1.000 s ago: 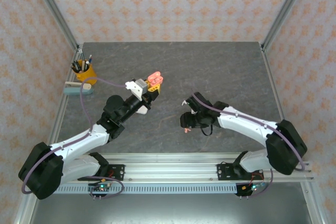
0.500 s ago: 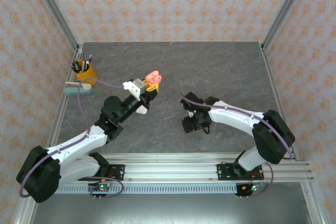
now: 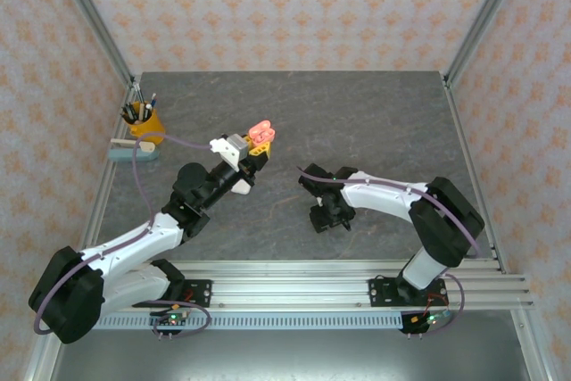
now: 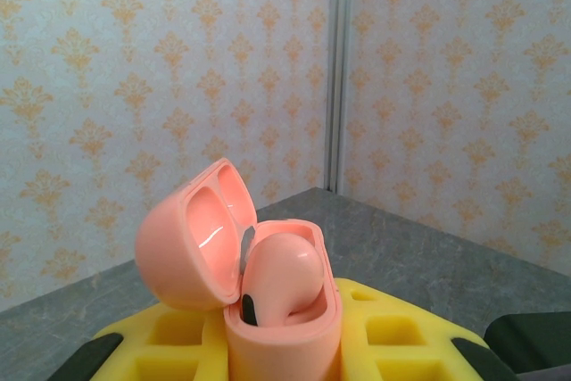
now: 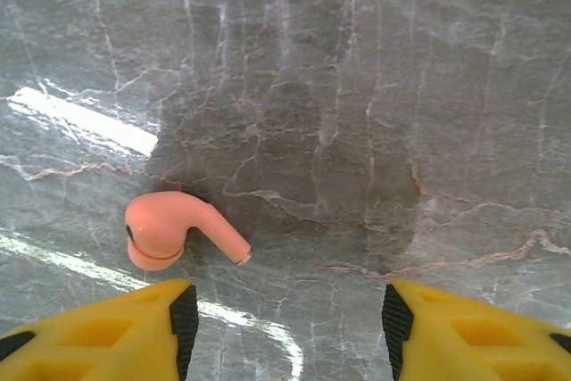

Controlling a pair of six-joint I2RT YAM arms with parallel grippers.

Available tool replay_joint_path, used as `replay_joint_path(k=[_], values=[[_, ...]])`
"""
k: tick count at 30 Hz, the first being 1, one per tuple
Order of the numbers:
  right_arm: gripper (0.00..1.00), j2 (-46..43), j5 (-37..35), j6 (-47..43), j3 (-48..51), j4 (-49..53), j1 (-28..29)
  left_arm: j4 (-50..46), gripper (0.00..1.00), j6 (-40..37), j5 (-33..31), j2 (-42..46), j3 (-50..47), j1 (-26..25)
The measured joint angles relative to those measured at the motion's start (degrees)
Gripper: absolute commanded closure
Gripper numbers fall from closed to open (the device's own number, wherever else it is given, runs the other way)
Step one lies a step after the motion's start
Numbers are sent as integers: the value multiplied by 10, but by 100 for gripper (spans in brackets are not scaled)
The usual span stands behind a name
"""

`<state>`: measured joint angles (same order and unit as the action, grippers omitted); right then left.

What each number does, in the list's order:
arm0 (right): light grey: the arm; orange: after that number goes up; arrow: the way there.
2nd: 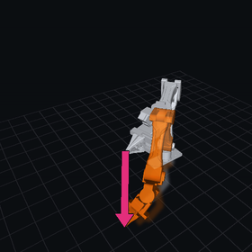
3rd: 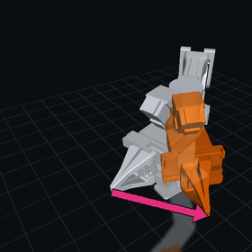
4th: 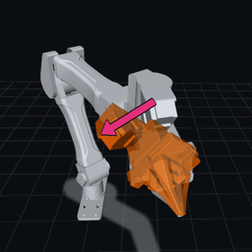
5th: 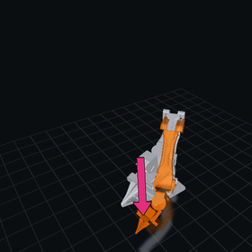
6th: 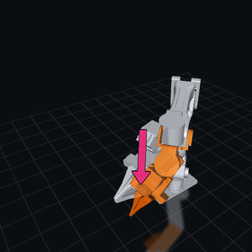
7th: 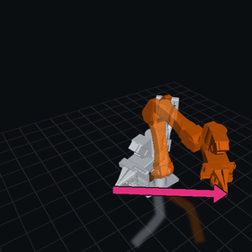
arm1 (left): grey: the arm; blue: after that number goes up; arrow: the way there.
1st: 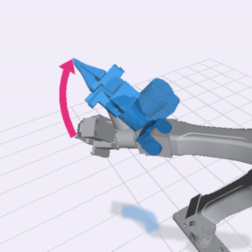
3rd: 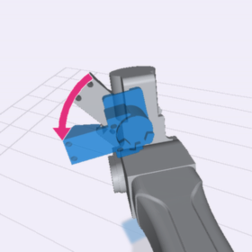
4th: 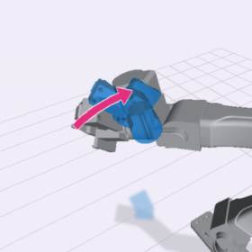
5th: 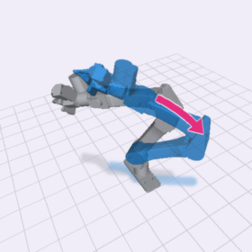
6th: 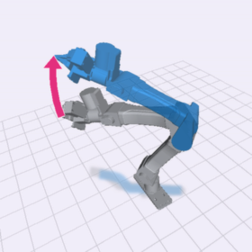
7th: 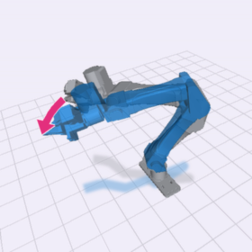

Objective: Insert wireless bluetooth earbuds into charging case

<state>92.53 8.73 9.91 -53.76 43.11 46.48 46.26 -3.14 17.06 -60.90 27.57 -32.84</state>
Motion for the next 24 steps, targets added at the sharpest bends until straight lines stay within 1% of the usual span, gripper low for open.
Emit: replay_joint_path(k=[7,14,24], values=[[42,25,-7,10,-5,-3,0,0,100,0,0,0,0,6],[43,31,-6,17,-16,-7,0,0,100,0,0,0,0,6],[44,35,33,31,-35,-34,0,0,100,0,0,0,0,6]])
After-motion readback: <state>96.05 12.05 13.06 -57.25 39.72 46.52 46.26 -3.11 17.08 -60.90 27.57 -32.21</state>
